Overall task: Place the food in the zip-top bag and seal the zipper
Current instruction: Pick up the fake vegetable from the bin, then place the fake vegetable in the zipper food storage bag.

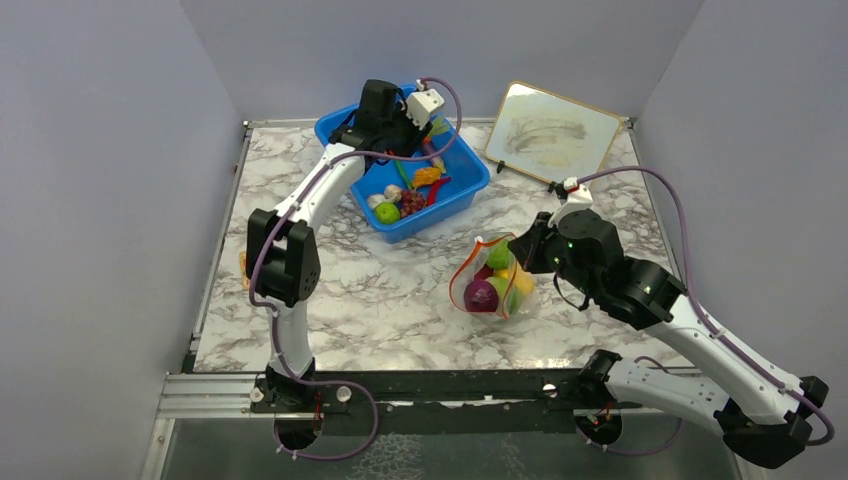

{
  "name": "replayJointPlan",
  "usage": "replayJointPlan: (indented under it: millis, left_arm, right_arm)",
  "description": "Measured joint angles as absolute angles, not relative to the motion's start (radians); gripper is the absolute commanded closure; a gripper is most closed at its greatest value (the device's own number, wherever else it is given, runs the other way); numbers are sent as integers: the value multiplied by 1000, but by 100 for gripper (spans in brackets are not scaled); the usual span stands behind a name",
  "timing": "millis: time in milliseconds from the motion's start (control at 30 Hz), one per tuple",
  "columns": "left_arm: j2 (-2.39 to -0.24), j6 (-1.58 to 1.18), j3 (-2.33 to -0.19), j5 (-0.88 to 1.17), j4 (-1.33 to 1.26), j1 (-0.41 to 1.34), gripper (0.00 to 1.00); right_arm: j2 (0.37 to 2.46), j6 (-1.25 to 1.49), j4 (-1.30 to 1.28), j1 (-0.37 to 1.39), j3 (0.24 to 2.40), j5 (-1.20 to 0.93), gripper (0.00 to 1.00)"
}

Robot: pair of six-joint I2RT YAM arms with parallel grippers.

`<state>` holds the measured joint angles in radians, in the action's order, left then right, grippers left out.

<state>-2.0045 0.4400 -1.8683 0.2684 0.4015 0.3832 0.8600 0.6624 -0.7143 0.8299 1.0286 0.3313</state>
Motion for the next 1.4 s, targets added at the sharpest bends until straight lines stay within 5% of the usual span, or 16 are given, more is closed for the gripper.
replayJointPlan:
  millis: [800,1400]
  left_arm:
    - [-1293,-428,-1060,659,-209,384,76]
    - [-966,-637,-742,805,-358,418,72]
  right_arm:
    - [864,766,-583,830,986,179,99]
    - [905,859,-501,830,936,137,99]
